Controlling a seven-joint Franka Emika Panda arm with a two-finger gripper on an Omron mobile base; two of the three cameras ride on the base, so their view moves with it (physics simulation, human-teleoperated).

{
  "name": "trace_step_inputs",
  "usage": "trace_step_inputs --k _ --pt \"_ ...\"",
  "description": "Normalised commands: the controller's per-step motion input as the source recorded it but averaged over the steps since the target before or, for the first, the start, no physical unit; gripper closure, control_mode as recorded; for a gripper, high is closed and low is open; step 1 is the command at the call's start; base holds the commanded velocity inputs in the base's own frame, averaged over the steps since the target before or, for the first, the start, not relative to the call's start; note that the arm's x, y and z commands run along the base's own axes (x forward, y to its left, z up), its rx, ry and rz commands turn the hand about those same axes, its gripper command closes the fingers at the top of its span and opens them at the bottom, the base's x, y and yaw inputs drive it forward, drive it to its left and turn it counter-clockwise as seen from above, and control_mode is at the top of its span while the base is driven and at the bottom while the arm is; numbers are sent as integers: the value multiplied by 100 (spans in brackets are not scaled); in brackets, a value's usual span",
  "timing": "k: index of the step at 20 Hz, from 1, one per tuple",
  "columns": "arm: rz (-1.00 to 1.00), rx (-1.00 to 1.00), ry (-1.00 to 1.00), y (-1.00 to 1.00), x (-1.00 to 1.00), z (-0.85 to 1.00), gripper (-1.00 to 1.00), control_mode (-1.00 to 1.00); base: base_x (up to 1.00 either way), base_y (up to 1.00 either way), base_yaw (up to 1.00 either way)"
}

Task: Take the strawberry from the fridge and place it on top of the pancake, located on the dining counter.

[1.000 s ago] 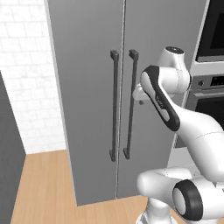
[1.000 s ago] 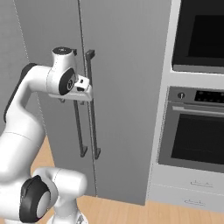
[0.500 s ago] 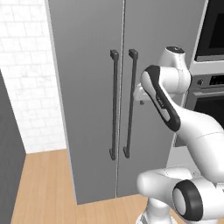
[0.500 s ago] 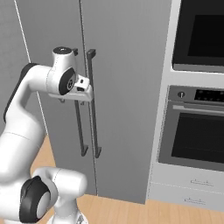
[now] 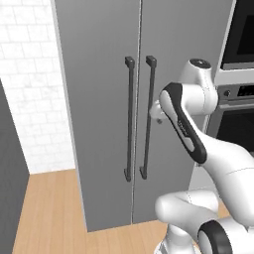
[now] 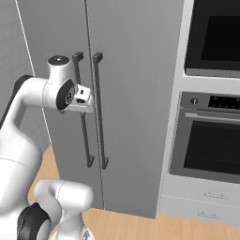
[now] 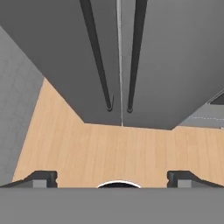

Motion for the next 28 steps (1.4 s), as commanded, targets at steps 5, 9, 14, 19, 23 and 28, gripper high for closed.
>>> trace_step_inputs --k 5,9,14,19,23,28 --pt "0 0 -35 -3 89 -28 -100 -100 0 0 0" --pt "-2 -1 -12 -26 100 -3 -100 -100 0 0 0" --pt "-22 -1 -3 -7 100 0 -100 -100 0 0 0" --pt "-6 0 1 0 76 0 -100 -100 0 0 0" --pt "0 0 0 -7 69 0 -100 -100 0 0 0" --pt "0 -2 -13 0 30 -17 -100 -100 0 0 0"
